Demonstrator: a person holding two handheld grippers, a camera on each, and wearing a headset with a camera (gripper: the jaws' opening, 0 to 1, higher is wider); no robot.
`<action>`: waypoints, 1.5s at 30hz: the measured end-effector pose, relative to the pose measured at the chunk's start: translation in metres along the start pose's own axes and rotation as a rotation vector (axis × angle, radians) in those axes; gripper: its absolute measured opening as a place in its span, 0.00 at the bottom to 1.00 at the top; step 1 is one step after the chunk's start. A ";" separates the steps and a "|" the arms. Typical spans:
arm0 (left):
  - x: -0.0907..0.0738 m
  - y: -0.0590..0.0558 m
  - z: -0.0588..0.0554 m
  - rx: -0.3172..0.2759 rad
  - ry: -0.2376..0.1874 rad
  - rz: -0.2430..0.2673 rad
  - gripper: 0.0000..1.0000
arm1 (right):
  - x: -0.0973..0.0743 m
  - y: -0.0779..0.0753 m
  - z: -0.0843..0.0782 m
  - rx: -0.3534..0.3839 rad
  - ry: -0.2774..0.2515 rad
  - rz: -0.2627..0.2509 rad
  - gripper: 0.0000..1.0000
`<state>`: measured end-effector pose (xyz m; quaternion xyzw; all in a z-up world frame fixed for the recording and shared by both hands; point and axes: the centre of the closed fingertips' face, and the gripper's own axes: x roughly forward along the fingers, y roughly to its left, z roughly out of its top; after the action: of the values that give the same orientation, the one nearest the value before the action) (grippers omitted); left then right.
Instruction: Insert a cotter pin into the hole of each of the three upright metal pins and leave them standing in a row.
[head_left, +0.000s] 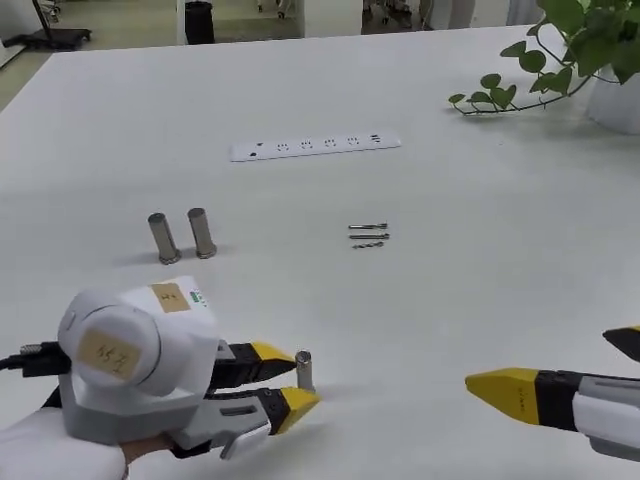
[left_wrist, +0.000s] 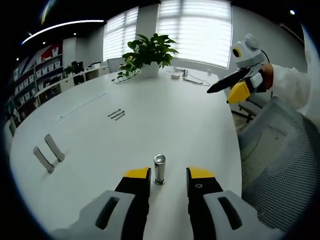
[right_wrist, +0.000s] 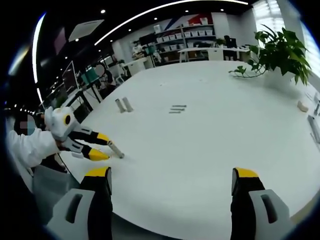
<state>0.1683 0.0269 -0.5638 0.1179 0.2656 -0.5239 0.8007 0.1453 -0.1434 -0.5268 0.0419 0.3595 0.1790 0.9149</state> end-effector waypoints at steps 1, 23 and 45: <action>-0.002 -0.001 0.001 -0.004 -0.007 -0.003 0.30 | 0.000 0.000 0.001 -0.001 -0.007 0.001 0.98; -0.033 -0.011 0.005 -0.163 -0.083 -0.015 0.90 | 0.004 0.000 0.007 -0.079 0.024 0.010 0.98; -0.060 -0.009 0.001 -0.242 -0.134 0.061 0.99 | 0.023 -0.017 0.041 -0.289 0.080 0.084 0.82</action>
<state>0.1416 0.0693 -0.5288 -0.0067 0.2692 -0.4702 0.8405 0.1931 -0.1485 -0.5150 -0.0823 0.3638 0.2685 0.8881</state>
